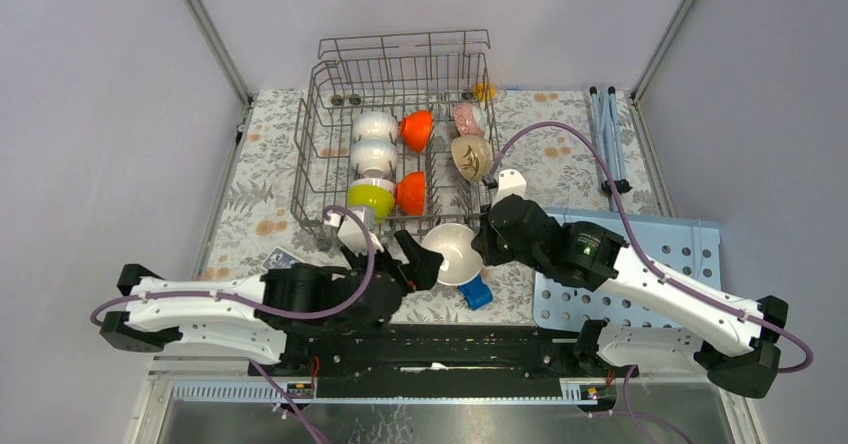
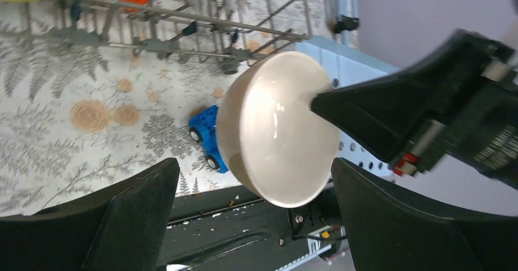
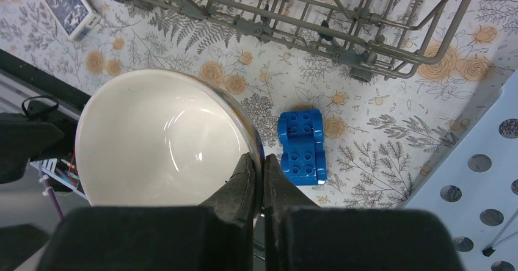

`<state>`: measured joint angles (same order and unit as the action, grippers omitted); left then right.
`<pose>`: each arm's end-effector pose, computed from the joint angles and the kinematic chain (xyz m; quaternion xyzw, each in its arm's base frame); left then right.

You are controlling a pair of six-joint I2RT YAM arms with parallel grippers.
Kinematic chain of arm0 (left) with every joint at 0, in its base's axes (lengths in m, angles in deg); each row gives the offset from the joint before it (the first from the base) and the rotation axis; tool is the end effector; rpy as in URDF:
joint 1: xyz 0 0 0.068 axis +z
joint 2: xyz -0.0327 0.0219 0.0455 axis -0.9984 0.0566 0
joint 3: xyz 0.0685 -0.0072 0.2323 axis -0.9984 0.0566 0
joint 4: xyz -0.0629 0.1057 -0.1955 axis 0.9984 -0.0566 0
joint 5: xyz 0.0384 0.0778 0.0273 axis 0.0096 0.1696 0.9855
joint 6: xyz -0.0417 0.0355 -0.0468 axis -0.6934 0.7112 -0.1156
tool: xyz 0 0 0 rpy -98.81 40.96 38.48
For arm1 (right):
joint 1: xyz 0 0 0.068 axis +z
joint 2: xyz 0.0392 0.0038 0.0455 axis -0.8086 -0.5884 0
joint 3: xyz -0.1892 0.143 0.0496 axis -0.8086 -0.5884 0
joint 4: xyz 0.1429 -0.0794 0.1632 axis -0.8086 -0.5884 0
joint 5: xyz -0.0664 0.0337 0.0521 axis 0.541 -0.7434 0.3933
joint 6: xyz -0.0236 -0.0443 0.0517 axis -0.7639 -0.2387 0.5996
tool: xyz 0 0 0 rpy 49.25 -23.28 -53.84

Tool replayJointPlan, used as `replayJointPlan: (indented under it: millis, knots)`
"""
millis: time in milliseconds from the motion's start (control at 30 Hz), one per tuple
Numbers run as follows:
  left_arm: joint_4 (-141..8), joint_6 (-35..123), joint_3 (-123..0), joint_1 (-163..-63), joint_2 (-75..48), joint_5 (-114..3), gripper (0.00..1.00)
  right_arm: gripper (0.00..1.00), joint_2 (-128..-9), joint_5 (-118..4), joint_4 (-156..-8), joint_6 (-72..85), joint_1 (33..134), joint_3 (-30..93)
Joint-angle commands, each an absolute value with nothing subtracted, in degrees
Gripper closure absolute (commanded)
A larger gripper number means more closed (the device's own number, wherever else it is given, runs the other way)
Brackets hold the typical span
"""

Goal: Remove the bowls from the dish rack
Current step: Place the bowl at the center of the board.

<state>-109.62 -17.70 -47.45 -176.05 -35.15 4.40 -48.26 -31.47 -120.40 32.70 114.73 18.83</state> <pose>0.0488 -0.1790 0.3109 -0.0828 0.8244 -0.3410 0.4441 0.1233 0.1832 0.3071 -0.1454 0.8736 0.2285 0.4043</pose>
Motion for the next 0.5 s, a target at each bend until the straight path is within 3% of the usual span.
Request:
replayJointPlan:
  millis: [0, 167, 300, 467]
  knots:
    - [-121.3, -35.5, -53.0, -176.0, -30.0, 9.7, 0.01, 1.0, -47.7, -27.6, -114.6, 37.1, 115.1, 19.7]
    - [-135.5, -45.2, -60.6, -175.8, -22.1, 11.9, 0.01, 1.0, -48.8, -27.6, -113.9, 38.2, 115.1, 19.3]
    - [-135.8, -43.2, -61.8, -174.9, -20.2, 13.2, 0.02, 1.0, -49.4, -27.9, -113.3, 38.5, 115.1, 19.3]
    - [-136.0, -38.8, -64.6, -172.7, -16.6, 13.2, 0.22, 1.0, -49.9, -27.5, -113.4, 38.9, 115.1, 19.2]
